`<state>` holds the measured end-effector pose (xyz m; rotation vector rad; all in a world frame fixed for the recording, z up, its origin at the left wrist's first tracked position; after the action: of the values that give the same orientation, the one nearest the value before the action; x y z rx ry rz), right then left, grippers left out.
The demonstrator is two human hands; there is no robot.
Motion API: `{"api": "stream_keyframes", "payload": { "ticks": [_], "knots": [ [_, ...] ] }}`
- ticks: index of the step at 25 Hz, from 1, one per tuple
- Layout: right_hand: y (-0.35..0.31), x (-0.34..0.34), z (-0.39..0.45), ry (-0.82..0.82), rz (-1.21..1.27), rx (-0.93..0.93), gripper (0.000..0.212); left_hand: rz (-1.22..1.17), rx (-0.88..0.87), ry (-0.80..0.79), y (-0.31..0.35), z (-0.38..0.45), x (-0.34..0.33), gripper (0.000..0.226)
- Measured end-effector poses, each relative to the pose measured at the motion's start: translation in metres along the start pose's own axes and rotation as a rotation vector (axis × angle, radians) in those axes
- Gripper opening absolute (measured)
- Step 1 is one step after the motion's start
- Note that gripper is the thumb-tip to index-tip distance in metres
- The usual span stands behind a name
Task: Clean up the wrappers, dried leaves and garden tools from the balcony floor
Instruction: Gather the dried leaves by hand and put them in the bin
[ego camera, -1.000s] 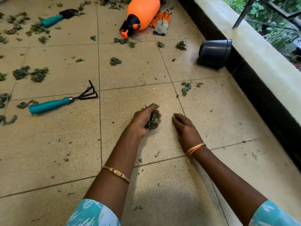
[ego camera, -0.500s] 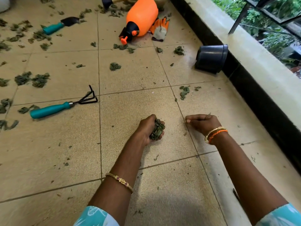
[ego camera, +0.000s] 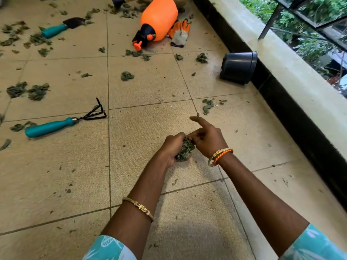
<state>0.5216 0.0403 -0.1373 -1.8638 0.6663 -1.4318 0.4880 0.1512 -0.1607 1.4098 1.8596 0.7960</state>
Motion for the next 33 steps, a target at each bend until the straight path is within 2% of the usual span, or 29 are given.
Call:
{"api": "stream_keyframes", "payload": {
  "ticks": [2, 4, 6, 7, 10, 12, 17, 20, 24, 29, 33],
  "knots": [
    [0.001, 0.010, 0.017, 0.012, -0.102, -0.001, 0.027, -0.007, -0.012, 0.020, 0.000, 0.003, 0.002, 0.027],
    [0.013, 0.030, 0.050, 0.158, -0.170, -0.079, 0.024, -0.023, -0.020, 0.041, -0.001, 0.006, 0.006, 0.025],
    [0.033, 0.050, 0.089, 0.252, -0.209, -0.167, 0.042, -0.047, -0.020, 0.088, -0.003, 0.009, 0.014, 0.025],
    [0.044, 0.058, 0.107, 0.241, -0.232, -0.204, 0.055, -0.058, -0.019, 0.110, -0.003, 0.010, 0.018, 0.026],
    [0.070, 0.066, 0.142, 0.124, -0.285, -0.290, 0.091, -0.090, -0.020, 0.140, -0.002, 0.013, 0.028, 0.028],
    [0.075, 0.061, 0.151, 0.033, -0.324, -0.271, 0.097, -0.118, -0.018, 0.144, 0.000, 0.013, 0.032, 0.028],
    [0.062, 0.022, 0.150, -0.025, -0.369, -0.032, 0.085, -0.130, -0.007, 0.155, 0.001, 0.013, 0.038, 0.029],
    [0.059, 0.004, 0.139, -0.033, -0.441, 0.087, 0.066, -0.129, 0.001, 0.154, 0.000, 0.013, 0.038, 0.029],
    [0.069, -0.013, 0.102, 0.071, -0.476, 0.299, 0.037, -0.143, 0.003, 0.132, 0.002, 0.012, 0.037, 0.028],
    [0.079, -0.003, 0.060, 0.187, -0.549, 0.432, 0.025, -0.133, 0.005, 0.125, 0.003, 0.010, 0.040, 0.027],
    [0.068, -0.003, 0.062, 0.126, -0.688, 0.444, 0.012, -0.136, 0.005, 0.112, 0.003, 0.010, 0.038, 0.027]
  ]
}}
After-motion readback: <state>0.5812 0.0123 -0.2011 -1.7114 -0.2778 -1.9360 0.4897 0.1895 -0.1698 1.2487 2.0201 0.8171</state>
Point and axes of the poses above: each hand's wrist, its own z-axis towards the middle knuckle, its own x-axis out of the back of the hand, y = z × x, the point moved 2 cm from there along z, towards the middle knuckle, and after that the axes turned 6 degrees about -x, right-handed, at the moved point
